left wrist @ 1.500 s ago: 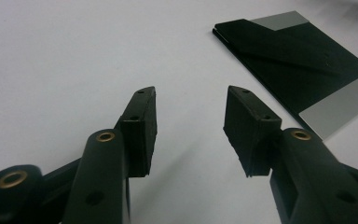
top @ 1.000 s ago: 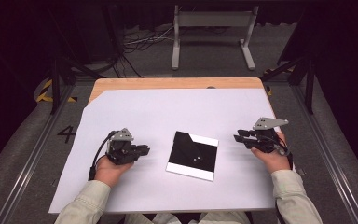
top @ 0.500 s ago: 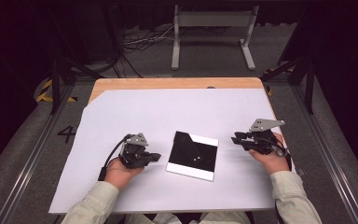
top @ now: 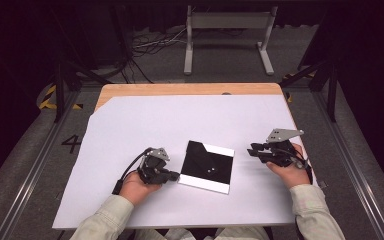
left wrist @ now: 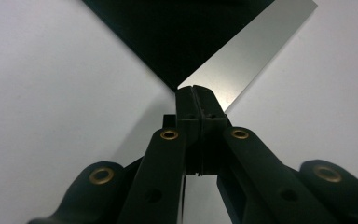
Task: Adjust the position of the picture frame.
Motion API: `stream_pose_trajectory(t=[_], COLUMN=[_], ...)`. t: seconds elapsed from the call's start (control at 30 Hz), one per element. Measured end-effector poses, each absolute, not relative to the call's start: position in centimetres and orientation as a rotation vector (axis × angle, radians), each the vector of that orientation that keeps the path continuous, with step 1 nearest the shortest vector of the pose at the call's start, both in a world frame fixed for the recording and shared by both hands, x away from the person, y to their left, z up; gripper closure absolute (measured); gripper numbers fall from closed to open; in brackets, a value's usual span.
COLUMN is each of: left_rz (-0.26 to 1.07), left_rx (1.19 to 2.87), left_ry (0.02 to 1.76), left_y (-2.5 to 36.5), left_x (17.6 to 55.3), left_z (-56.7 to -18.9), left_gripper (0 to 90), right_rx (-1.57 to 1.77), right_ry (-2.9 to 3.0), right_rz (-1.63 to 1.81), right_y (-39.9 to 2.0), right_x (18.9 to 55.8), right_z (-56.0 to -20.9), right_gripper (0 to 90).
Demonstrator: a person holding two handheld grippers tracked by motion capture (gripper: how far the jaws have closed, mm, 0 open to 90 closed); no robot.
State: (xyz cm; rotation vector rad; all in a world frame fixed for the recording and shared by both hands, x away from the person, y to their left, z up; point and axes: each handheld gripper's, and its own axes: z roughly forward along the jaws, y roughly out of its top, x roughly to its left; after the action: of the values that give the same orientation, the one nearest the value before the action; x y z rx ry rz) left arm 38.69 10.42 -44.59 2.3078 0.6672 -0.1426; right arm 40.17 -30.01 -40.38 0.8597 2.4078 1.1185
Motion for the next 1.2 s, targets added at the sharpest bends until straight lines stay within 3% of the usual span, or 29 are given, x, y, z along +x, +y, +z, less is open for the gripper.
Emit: stream_pose_trajectory(t=[0.2, 0.97, 1.2], left_rz=[-0.075, -0.071, -0.074], left_rx=[2.328, 2.326, 2.308], left_ry=[0.668, 0.53, 0.543], left_y=[9.8, 3.7, 4.7], left_x=[38.1, 37.8, 38.0], left_z=[-44.4, -44.6, -44.2], left_gripper=[90.0, 90.0, 90.0], right_rx=[0.858, 1.092, 1.122], right_ry=[2.409, 2.362, 2.372], right_rz=[1.119, 1.003, 0.982], right_y=[-30.0, -31.3, -30.8], right_x=[40.2, 39.8, 40.5], right_z=[-40.3, -40.3, -40.4], right_gripper=[70.3, 75.4, 81.5])
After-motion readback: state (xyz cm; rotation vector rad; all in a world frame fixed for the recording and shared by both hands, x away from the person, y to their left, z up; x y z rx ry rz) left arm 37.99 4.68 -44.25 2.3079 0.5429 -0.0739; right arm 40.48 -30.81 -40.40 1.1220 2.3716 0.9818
